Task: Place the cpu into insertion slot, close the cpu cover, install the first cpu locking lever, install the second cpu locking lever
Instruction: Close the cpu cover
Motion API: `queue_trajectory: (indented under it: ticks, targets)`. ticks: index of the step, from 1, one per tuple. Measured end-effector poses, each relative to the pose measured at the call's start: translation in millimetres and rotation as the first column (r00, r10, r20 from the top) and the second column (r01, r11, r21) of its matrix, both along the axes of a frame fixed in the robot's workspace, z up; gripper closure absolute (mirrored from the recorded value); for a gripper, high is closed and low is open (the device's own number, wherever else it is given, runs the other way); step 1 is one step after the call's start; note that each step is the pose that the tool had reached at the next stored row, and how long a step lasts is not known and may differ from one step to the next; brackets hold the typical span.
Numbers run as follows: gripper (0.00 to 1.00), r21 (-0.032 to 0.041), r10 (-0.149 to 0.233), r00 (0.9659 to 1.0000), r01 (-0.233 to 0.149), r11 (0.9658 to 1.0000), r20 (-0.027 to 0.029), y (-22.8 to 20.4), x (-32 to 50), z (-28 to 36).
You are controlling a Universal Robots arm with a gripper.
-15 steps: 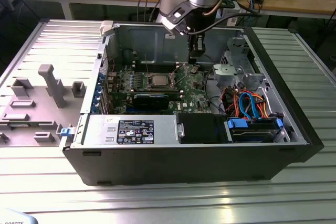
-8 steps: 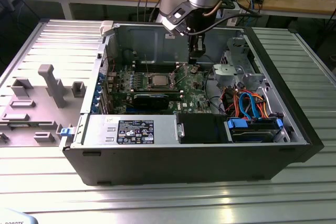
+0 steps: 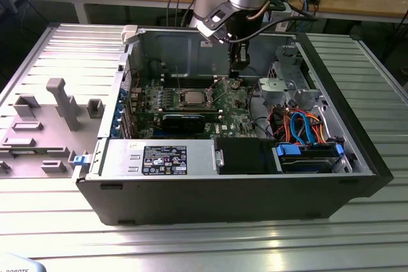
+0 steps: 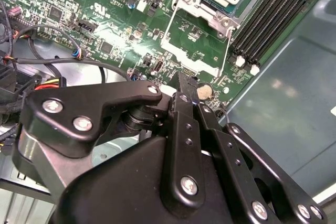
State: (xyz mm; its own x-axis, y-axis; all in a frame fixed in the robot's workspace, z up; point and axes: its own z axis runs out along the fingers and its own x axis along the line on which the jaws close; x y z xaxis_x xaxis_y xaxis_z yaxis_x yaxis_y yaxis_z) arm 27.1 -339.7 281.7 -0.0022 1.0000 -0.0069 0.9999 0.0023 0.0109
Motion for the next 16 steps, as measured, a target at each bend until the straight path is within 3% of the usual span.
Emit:
queue_trajectory:
  ticks: [5, 16]
  targets:
    - [0.89, -0.0022, 0.000, 1.0000, 0.000, 1.0000, -0.0001, 1.0, 4.8, -3.2]
    - [0.89, -0.0022, 0.000, 1.0000, 0.000, 1.0000, -0.0055, 1.3, 6.4, -33.1]
